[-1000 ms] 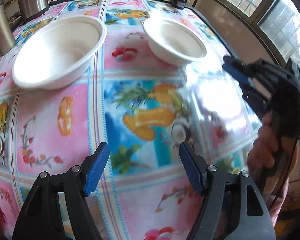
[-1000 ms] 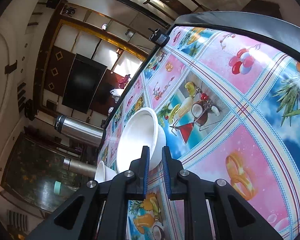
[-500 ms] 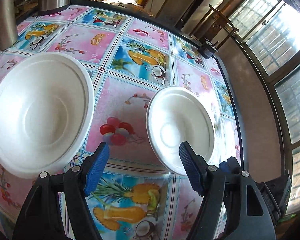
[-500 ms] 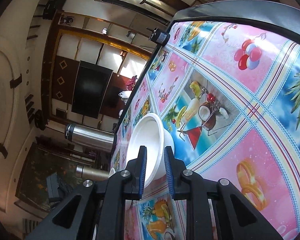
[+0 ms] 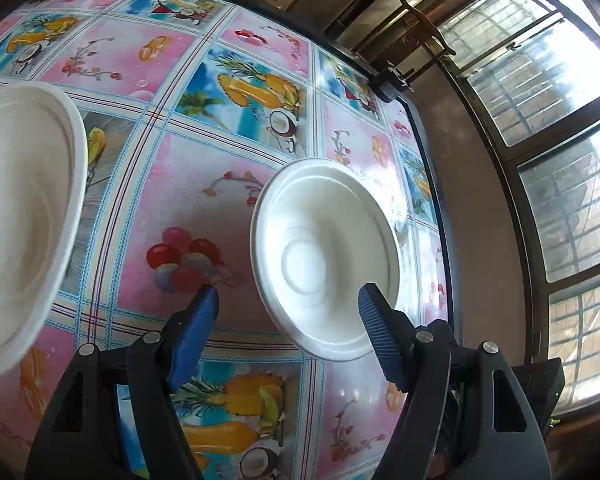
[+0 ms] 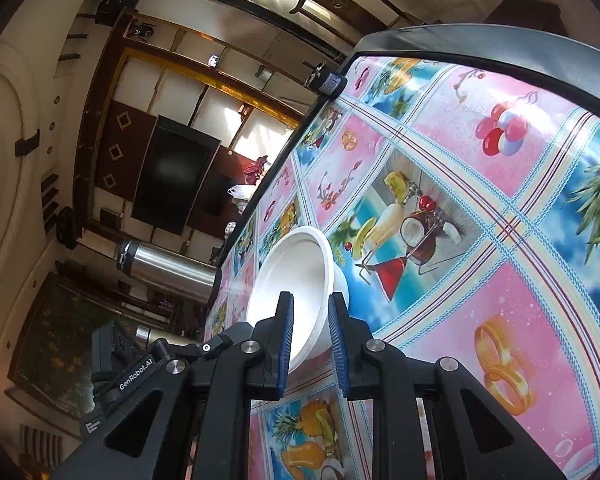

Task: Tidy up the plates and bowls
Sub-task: 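Grasp the white bowl rim with both grippers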

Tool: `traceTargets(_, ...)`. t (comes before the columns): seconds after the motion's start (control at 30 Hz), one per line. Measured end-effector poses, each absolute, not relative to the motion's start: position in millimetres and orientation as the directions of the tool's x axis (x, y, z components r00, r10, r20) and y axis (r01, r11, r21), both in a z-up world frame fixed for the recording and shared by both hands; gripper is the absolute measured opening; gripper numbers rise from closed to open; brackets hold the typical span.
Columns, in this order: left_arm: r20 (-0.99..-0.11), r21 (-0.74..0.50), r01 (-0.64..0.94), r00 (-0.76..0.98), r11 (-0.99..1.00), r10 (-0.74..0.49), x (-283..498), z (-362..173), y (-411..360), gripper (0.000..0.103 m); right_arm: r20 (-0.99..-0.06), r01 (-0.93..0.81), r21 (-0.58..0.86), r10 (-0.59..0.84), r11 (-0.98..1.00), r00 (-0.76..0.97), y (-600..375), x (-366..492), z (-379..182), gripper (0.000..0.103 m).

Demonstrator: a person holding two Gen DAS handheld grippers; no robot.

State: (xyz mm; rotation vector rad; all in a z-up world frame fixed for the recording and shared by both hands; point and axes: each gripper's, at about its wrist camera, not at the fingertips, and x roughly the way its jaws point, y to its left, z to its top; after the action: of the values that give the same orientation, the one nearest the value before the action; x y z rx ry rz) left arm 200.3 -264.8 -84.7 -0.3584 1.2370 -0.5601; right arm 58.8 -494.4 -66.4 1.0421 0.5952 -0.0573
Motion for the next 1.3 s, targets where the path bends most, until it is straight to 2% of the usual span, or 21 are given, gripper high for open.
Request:
traceTargets(0.1,-0.777,-0.549,0.223,0.221,0.806,-0.590,203,-78,-263,0.073,-0.498,0.329,0.775,0.202,0.540,0.843,-493,60,-62,0.024)
traceTargets(0.17,-0.786,-0.540,0.230,0.206,0.810,-0.583,207,-80,-263,0.073,-0.510,0.338,0.762,0.190,0.552,0.839,-493,64,-61,0.033)
traceTargets(0.2,-0.787,-0.546,0.226,0.193,0.807,-0.586,209,-84,-263,0.073,-0.524,0.345,0.750,0.188,0.565,0.830,-493,68,-61,0.034)
traceTargets(0.43,-0.750,-0.618,0.202,0.139,0.760,-0.646,220,-91,-255,0.073,-0.564,0.390,0.746,0.200,0.540,0.801,-505,95,-68,0.034)
traceTargets(0.9,-0.704,-0.633,0.272,0.186,0.724,-0.685,216,-89,-263,0.073,-0.573,0.387,0.747,0.230,0.540,0.786,-495,98,-75,0.034)
traceTargets(1.17,-0.715,-0.600,0.267,0.245,0.754,-0.655,218,-85,-258,0.072,-0.580,0.384,0.740,0.234,0.552,0.780,-490,103,-73,0.034)
traceTargets(1.3,-0.717,-0.596,0.260,0.254,0.760,-0.649,220,-87,-256,0.059,-0.580,0.389,0.742,0.231,0.546,0.781,-491,101,-74,0.034)
